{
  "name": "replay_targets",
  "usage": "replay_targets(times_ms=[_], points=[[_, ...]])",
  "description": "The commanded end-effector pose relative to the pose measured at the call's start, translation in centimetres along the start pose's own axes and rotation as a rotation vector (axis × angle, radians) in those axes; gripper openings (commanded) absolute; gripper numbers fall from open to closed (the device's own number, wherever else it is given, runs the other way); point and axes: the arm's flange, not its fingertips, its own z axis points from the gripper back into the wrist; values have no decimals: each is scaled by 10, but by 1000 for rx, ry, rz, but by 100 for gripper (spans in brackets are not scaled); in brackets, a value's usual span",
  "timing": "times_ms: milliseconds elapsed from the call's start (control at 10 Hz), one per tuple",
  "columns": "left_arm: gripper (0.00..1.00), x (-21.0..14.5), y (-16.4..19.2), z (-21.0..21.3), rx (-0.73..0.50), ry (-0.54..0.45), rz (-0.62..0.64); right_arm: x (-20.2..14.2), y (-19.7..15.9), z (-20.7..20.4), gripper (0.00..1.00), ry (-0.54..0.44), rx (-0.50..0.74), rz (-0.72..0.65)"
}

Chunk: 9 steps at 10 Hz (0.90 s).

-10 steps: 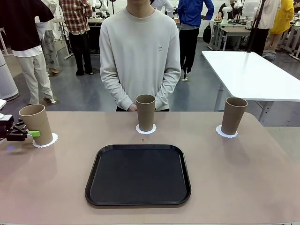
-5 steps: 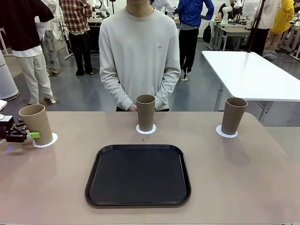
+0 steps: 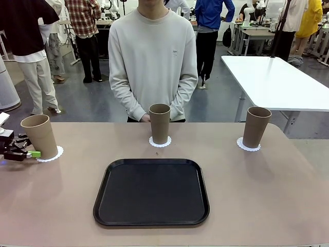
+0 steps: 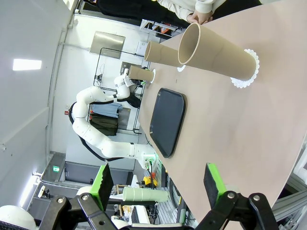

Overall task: Place coasters on the table and set cups on them.
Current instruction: Take one Reusable plastic cup from the Flat Tray and place it on a coaster set by the human.

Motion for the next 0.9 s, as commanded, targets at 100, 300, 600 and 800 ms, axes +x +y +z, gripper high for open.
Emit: replay_targets(times_ms=[100,300,600,800], points=[[100,7,-7,9,-13,75,-40,0,1,-2,100,-11,-1,3],[100,12,-12,23,7,127,-54,0,1,-2,100,-11,-1,3],[100,16,-21,42,65,221,-62,0,1,-2,100,-11,-1,3],[100,52,-45,58,193,226,-40,0,1,-2,100,-11,-1,3]])
